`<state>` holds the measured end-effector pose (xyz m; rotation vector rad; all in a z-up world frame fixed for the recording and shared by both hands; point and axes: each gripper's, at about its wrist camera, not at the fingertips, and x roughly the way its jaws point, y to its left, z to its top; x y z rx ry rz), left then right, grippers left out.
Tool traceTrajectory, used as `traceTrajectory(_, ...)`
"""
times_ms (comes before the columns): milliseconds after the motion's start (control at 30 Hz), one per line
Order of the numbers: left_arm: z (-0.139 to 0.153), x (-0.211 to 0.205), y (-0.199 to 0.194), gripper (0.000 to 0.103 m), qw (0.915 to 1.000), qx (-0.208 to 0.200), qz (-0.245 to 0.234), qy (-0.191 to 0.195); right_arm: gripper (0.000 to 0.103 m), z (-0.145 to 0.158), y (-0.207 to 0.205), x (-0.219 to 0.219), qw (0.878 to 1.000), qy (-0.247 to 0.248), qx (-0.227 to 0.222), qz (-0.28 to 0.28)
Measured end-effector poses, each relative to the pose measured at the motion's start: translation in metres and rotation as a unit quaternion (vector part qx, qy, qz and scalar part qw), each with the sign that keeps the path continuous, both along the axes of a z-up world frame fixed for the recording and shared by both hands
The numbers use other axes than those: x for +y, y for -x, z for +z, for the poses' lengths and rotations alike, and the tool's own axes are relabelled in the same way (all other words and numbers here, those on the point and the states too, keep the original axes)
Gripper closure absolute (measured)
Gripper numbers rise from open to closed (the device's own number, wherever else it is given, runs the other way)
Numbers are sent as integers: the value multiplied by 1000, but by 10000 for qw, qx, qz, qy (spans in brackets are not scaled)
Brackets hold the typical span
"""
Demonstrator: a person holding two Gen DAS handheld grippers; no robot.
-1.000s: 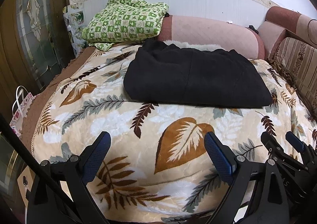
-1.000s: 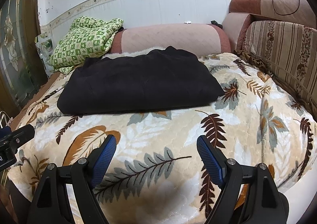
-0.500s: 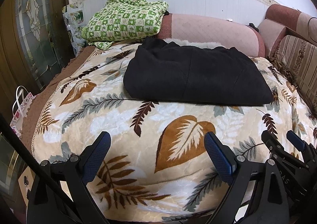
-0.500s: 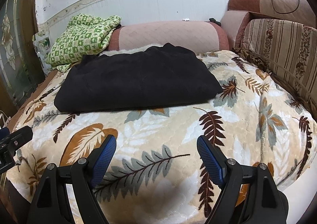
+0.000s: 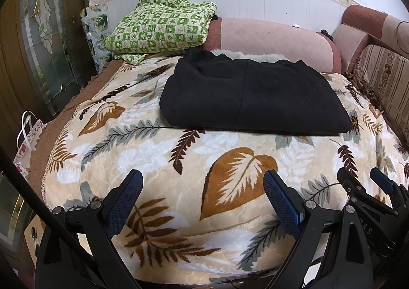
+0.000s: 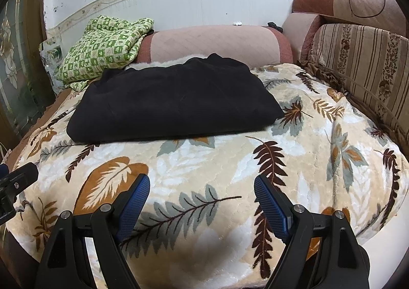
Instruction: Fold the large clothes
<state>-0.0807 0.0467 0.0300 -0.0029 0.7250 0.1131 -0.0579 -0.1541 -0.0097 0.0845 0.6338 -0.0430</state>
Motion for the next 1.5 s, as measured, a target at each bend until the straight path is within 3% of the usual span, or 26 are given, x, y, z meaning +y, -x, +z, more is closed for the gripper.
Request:
traceTrajectory(500, 18, 5, 32, 8, 9992, -337, 102, -213, 14, 14, 17, 8, 9985, 480, -153, -189)
traceTrajectory(1033, 37, 0, 49, 8, 9975, -506, 231, -428, 12, 26, 34, -4, 9986, 417, -242, -236)
traceTrajectory(1300, 36, 10, 10, 8, 9953, -493, 448, -710, 11, 31, 9, -17, 9997, 177, -113, -135)
traceTrajectory(1500, 21, 22, -34, 8, 9976, -135, 359, -568, 11, 30, -23, -27, 9995, 228, 8, -207)
